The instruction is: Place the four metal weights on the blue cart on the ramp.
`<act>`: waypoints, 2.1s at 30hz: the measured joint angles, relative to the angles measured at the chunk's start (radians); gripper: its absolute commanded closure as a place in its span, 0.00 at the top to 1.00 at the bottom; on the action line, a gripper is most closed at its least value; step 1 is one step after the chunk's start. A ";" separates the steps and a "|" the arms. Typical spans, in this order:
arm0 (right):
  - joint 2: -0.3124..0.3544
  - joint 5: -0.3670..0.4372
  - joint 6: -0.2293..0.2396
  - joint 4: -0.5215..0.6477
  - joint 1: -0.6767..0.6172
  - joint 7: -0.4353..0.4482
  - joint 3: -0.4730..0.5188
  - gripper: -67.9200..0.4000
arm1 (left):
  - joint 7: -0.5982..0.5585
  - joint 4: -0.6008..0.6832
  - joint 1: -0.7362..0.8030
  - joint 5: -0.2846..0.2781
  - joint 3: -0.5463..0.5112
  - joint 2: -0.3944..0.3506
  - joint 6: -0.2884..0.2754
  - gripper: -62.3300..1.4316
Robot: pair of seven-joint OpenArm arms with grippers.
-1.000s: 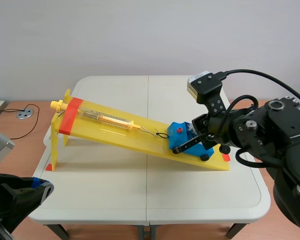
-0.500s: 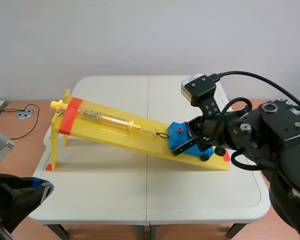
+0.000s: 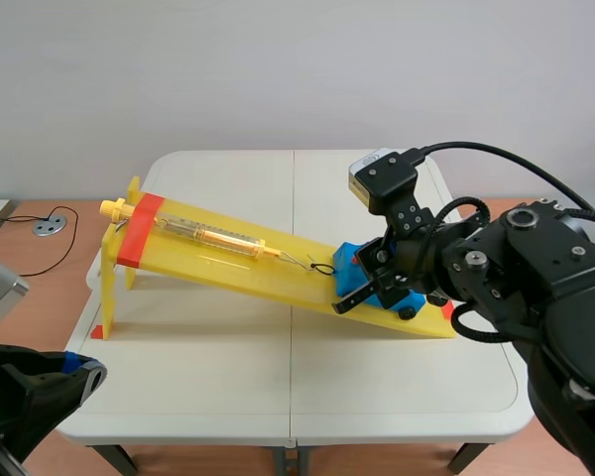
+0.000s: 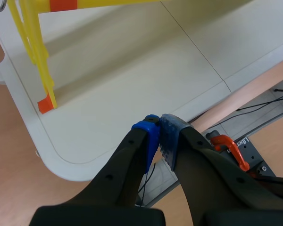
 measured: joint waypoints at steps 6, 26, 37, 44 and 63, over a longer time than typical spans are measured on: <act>0.007 0.015 0.000 0.027 0.000 -0.029 0.000 0.22 | 0.000 0.000 0.000 0.000 0.000 0.000 0.000 0.07; 0.287 0.301 0.125 0.400 -0.366 -0.084 0.299 0.01 | 0.037 0.019 -0.117 0.080 0.011 0.180 -0.030 0.07; 0.307 0.414 0.346 0.463 -0.742 -0.083 0.566 0.02 | 0.037 0.019 -0.275 0.298 0.184 0.275 -0.017 0.06; 0.307 0.414 0.375 0.463 -0.921 -0.083 0.634 0.02 | 0.036 0.018 -0.367 0.469 0.304 0.283 0.062 0.06; 0.283 0.398 0.405 0.463 -1.099 -0.079 0.642 0.02 | 0.029 -0.255 -0.552 0.588 0.342 0.319 0.194 0.06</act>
